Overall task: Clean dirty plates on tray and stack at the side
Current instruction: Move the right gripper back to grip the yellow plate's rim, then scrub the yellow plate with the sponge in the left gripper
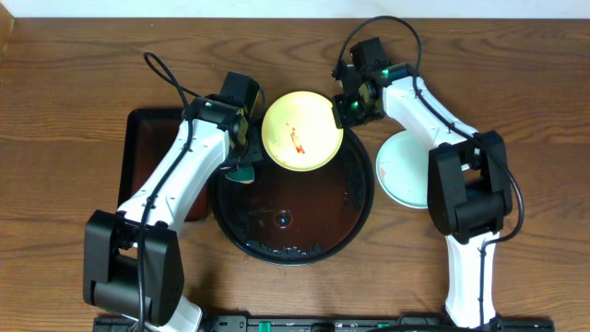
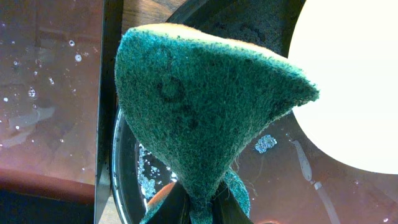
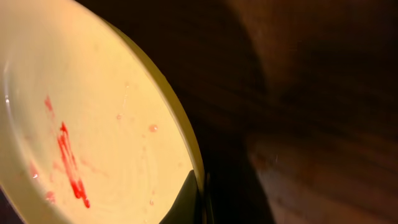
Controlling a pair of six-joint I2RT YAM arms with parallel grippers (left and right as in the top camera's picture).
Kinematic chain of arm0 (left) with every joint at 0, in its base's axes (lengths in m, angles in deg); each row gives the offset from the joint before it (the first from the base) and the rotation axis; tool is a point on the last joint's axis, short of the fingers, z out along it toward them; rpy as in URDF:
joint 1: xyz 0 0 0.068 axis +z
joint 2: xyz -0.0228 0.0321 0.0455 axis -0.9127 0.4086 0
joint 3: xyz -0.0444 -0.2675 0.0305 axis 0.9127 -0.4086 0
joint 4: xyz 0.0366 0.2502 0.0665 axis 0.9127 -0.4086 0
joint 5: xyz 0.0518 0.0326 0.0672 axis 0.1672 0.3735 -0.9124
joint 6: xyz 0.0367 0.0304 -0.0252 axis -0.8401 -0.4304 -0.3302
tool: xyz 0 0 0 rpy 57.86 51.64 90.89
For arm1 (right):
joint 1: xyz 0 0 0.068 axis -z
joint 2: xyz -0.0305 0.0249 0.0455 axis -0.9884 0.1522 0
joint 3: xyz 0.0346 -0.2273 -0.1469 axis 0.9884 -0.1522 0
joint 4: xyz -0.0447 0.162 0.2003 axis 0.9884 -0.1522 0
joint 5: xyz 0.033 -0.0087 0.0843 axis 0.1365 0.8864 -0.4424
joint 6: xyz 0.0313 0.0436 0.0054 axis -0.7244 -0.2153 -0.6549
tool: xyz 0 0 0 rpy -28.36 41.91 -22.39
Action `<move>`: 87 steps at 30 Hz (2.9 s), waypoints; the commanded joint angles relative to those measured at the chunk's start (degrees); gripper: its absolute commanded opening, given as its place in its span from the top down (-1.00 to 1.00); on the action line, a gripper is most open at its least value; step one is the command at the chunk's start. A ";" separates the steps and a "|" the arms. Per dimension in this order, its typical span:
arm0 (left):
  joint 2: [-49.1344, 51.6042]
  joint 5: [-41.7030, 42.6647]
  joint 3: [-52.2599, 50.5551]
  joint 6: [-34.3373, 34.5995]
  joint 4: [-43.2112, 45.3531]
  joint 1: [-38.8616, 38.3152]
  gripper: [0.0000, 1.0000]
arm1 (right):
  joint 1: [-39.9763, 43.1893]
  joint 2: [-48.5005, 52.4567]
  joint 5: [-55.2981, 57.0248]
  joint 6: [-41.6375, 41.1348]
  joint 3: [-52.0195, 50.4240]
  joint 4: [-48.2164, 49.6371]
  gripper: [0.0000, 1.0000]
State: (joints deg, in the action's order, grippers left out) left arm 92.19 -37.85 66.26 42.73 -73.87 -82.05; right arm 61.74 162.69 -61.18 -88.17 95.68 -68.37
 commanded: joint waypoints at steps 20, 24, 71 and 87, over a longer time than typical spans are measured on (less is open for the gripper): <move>-0.02 -0.31 1.03 -0.74 -0.37 0.13 0.85 | -10.05 -4.07 7.78 -12.85 0.76 -20.68 0.43; -0.02 -0.31 1.03 -0.74 -0.28 0.13 0.85 | -10.05 -4.00 7.78 -7.74 0.50 -18.10 0.42; 0.02 2.73 0.83 -0.24 1.38 -0.04 0.85 | -9.42 -6.60 10.10 -13.05 -14.05 -4.24 0.85; 2.62 3.04 -0.26 3.63 6.14 -6.32 0.85 | -9.53 -6.60 6.67 -14.23 -18.01 -0.15 0.97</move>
State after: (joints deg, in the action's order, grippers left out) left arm 92.63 -35.03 66.24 43.78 -68.62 -86.37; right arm 52.67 154.65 -53.71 -101.19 79.55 -68.76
